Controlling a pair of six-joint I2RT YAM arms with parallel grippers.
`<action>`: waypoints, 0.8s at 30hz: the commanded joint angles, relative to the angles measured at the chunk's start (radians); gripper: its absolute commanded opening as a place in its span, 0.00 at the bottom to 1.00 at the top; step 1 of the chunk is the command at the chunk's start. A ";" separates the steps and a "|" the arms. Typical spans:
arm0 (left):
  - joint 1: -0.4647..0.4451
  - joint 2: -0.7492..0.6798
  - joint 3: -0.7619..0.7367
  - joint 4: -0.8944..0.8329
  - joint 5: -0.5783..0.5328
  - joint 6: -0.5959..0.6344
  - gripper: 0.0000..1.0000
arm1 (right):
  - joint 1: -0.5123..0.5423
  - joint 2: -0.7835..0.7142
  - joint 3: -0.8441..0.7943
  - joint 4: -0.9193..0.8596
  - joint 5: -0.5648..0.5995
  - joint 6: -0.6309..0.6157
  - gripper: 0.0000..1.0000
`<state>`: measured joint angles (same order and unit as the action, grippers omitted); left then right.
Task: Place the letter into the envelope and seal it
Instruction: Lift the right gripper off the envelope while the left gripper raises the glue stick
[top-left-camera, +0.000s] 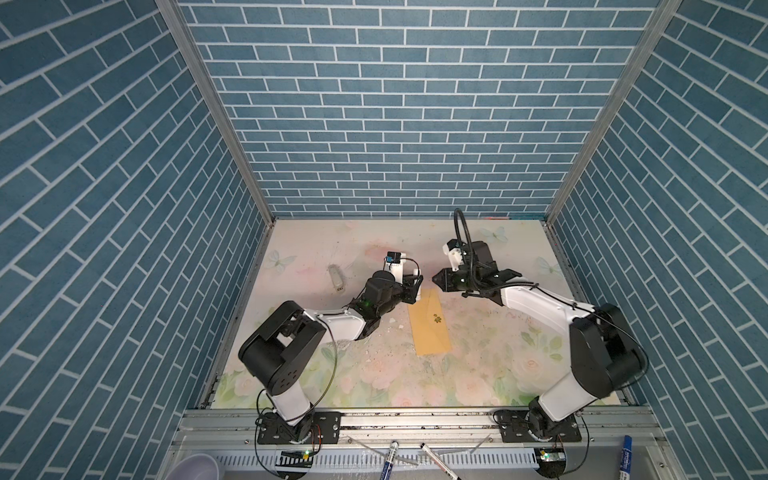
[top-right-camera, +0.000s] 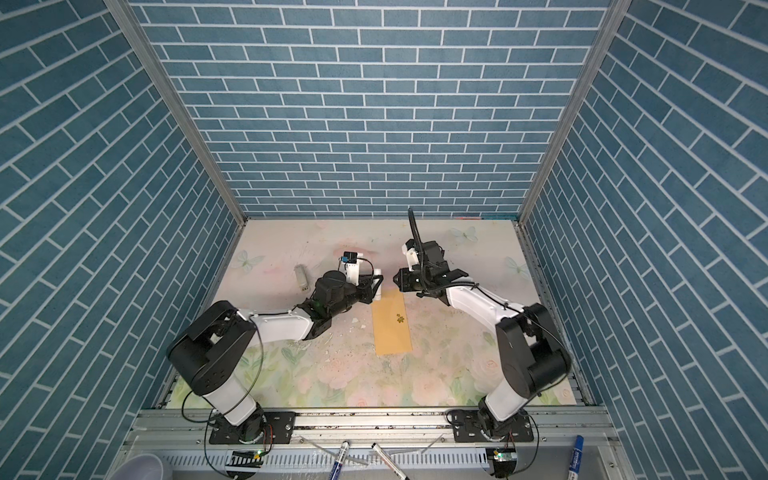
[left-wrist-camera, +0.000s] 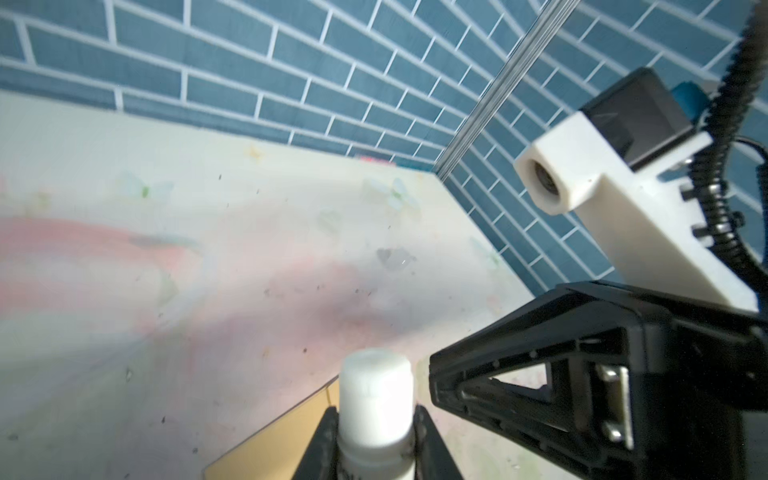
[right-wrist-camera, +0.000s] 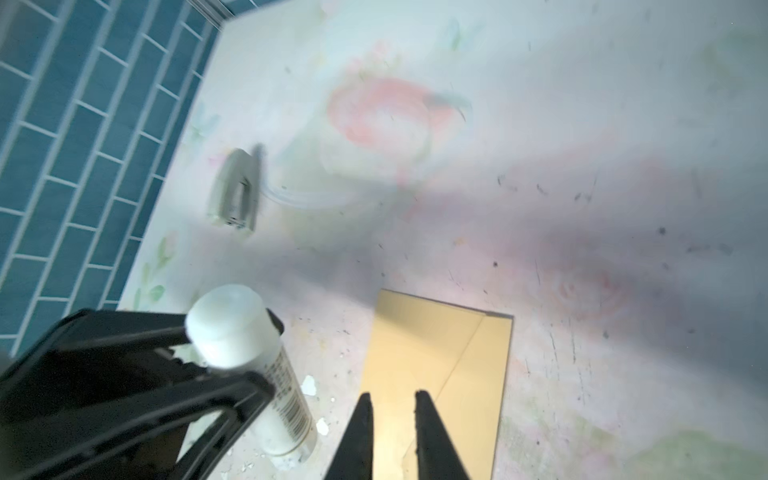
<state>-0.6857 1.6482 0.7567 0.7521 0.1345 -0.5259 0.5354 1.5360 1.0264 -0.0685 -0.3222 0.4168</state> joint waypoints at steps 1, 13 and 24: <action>0.005 -0.070 0.003 0.000 0.027 0.012 0.00 | -0.003 -0.106 -0.074 0.087 -0.002 -0.057 0.25; 0.047 -0.253 -0.016 0.121 0.149 -0.134 0.00 | -0.014 -0.321 -0.251 0.389 -0.347 0.044 0.93; 0.057 -0.233 -0.046 0.295 0.167 -0.268 0.00 | -0.012 -0.160 -0.279 0.837 -0.578 0.308 0.75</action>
<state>-0.6342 1.4033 0.7223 0.9573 0.2817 -0.7502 0.5251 1.3445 0.7471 0.6106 -0.8257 0.6346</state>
